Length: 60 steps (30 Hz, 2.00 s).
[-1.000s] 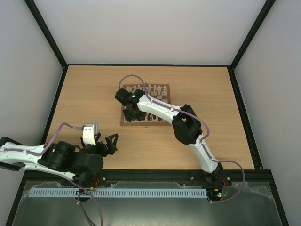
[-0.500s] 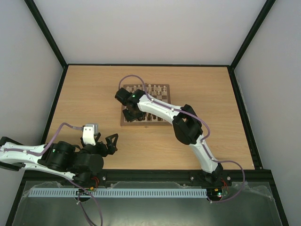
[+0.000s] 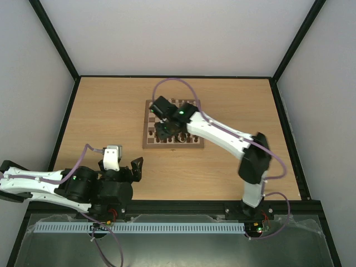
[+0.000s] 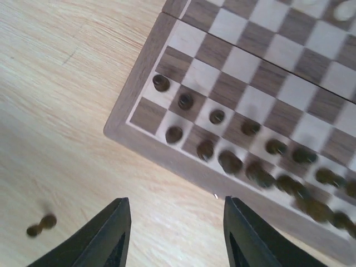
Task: Set up the chess pieces on the board
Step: Pick up the chess piece at the center of the board.
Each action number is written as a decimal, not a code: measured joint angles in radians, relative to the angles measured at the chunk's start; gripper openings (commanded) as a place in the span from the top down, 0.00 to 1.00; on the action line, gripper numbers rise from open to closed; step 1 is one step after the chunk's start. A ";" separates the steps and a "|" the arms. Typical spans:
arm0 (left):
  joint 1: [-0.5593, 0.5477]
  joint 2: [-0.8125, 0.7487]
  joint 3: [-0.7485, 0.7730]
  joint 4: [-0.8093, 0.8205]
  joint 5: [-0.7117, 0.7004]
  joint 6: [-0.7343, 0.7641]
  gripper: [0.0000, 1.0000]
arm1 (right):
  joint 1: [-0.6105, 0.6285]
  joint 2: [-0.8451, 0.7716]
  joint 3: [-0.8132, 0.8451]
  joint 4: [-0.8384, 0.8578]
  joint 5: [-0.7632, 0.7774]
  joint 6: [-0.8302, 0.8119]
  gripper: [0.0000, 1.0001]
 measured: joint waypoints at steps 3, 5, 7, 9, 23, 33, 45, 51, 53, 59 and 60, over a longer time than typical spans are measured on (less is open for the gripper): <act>0.036 0.042 0.025 -0.026 0.018 -0.011 0.01 | 0.000 -0.196 -0.161 0.028 0.024 0.015 0.49; 0.079 0.069 0.039 -0.027 0.040 0.002 0.01 | 0.000 -0.319 -0.260 0.055 0.034 0.027 0.47; 0.154 0.101 0.045 -0.010 0.076 0.048 0.01 | 0.000 -0.413 -0.341 0.079 0.035 0.039 0.45; 0.267 0.139 0.043 0.036 0.135 0.126 0.00 | 0.000 -0.507 -0.441 0.107 0.034 0.049 0.43; 0.746 0.398 -0.093 0.402 0.637 0.518 0.00 | 0.000 -0.865 -0.823 0.187 -0.003 0.092 0.01; 0.850 0.491 -0.183 0.483 0.811 0.531 0.00 | 0.000 -0.966 -0.941 0.220 -0.051 0.097 0.01; 0.850 0.487 -0.311 0.528 0.877 0.454 0.35 | 0.000 -0.978 -0.947 0.251 -0.112 0.082 0.01; 0.850 0.445 -0.341 0.534 0.890 0.420 0.56 | 0.000 -0.979 -0.949 0.256 -0.130 0.078 0.01; 0.850 0.444 -0.343 0.539 0.891 0.415 0.58 | 0.000 -0.979 -0.949 0.256 -0.133 0.078 0.01; 0.850 0.444 -0.343 0.538 0.886 0.409 0.68 | 0.000 -0.980 -0.952 0.256 -0.137 0.077 0.00; 0.850 0.443 -0.343 0.537 0.884 0.407 0.69 | 0.000 -0.980 -0.952 0.256 -0.138 0.077 0.00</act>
